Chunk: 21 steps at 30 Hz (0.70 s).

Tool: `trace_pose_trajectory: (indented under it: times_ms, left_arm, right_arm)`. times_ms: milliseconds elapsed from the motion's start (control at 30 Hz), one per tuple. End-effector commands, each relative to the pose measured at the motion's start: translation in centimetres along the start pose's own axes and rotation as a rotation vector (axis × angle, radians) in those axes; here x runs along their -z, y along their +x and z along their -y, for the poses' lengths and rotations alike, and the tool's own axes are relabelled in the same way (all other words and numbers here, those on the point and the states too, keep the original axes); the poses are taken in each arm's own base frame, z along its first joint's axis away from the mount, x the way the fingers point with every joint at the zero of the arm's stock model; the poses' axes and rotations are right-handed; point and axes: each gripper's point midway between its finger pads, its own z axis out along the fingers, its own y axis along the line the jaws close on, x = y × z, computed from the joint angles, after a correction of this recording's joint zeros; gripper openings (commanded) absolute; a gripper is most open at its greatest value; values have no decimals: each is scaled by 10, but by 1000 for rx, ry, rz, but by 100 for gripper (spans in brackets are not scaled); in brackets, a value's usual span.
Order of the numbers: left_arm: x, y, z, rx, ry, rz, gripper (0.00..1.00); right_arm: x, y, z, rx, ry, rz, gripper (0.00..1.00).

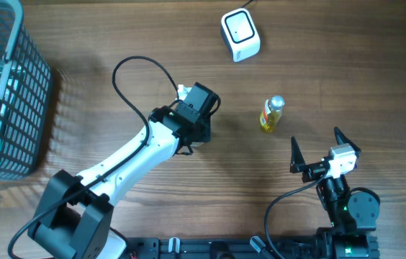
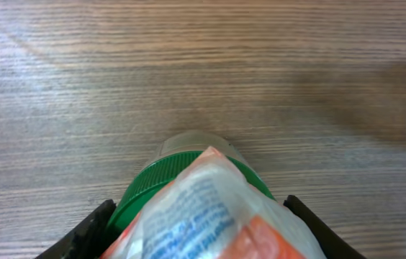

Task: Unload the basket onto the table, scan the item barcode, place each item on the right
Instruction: 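Carry the tissue pack toward the scanner area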

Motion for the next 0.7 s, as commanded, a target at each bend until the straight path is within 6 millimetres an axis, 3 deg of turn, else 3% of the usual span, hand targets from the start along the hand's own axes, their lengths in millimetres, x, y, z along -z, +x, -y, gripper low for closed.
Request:
trace_pose_trajectory:
  times_ms: [0, 33, 133, 300, 500, 600, 667]
  left_arm:
    - [-3, 1, -6, 21, -31, 9, 69]
    - [-3, 2, -3, 21, -17, -1, 79]
    - [-3, 6, 3, 21, 20, -22, 90]
    - [2, 1, 5, -47, 28, -9, 96]
    - [72, -45, 10, -71, 76, 100, 98]
    - [86, -52, 9, -60, 92, 133, 100]
    - [81, -41, 3, -66, 66, 86, 99]
  right_arm:
    - [0, -1, 3, 2, 15, 4, 100]
    - [0, -1, 3, 2, 15, 4, 100]
    - [0, -1, 3, 2, 15, 4, 100]
    - [0, -1, 3, 2, 15, 5, 100]
    - [0, -1, 3, 2, 15, 4, 100]
    - [0, -1, 3, 3, 15, 4, 100]
    - [0, -1, 3, 2, 15, 4, 100]
